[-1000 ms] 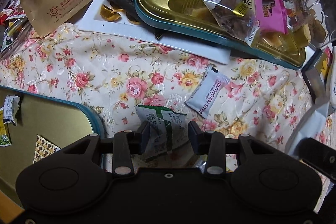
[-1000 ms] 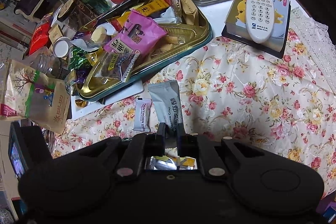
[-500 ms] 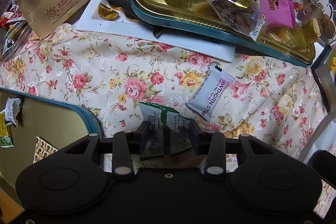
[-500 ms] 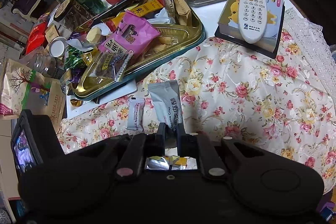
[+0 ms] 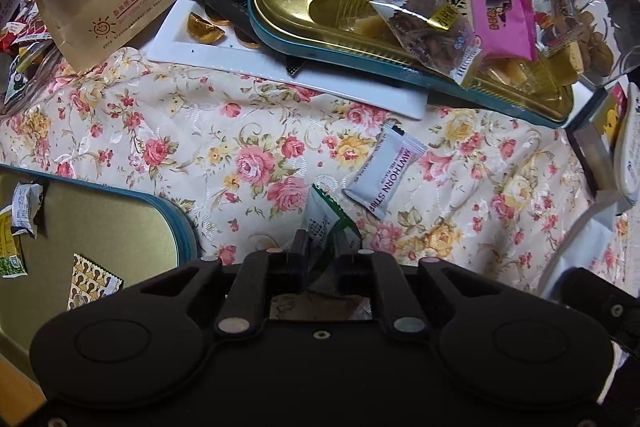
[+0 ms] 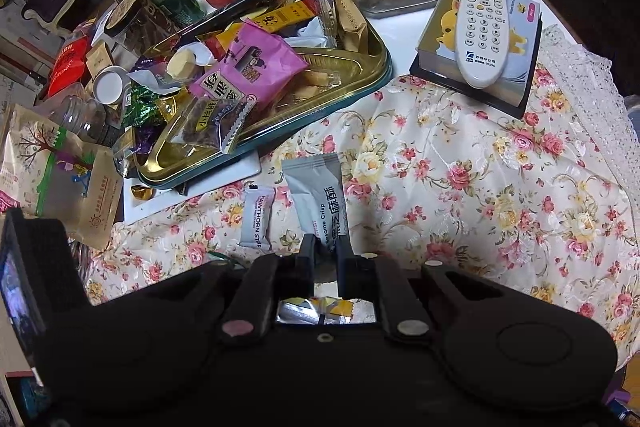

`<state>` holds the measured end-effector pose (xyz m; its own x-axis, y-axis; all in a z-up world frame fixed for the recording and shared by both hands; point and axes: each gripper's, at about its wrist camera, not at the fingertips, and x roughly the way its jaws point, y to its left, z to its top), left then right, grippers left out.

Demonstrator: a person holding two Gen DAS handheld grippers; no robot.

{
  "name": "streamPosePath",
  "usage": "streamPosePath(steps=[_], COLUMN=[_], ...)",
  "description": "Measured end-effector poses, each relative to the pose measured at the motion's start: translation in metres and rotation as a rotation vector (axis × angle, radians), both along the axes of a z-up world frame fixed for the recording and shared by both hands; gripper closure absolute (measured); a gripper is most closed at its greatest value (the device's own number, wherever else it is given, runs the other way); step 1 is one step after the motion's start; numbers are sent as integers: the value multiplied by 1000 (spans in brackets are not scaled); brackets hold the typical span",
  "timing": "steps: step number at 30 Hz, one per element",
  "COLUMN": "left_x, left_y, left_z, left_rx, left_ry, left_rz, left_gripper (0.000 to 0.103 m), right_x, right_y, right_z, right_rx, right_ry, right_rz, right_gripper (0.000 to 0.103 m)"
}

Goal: Organize snacks
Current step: 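Grasp the green-and-white packet with the left tool while the right tool holds the white packet, then carry both held packets over the gold tray with both tools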

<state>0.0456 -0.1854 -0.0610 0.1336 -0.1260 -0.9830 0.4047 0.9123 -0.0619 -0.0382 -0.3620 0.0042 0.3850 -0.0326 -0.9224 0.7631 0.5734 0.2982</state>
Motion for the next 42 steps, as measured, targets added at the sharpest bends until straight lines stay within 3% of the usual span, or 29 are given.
streamPosePath(steps=[7,11,14,22,24,26,30,42], left_x=[-7,-15,-16,-15,-16,-16,-14,-9], left_y=[-3,-12,-13,-15,-15,-12,-7,13], left_z=[-1,-2,-16,-24,-24,-25,-22,28], left_rx=[26,63,100,96,83,56,38,-38], left_ry=[-32,-86,-85,-60,-54,-36,-24,-65], left_rz=[-66,-123,-117,-111,-119,-112,-99,-63], left_gripper=[81,63,59,58,64,79,88,90], right_x=[-1,0,1,1,1,0,0,2], right_y=[0,-1,-1,-3,-3,-3,-1,3], right_z=[-3,-5,-6,-4,-4,-4,-1,2], right_rx=[1,7,13,20,20,17,8,-14], right_ry=[14,16,19,9,10,10,6,3], right_rz=[-8,-6,-4,-8,-9,-10,-9,-6], right_gripper=[92,92,92,92,92,92,92,92])
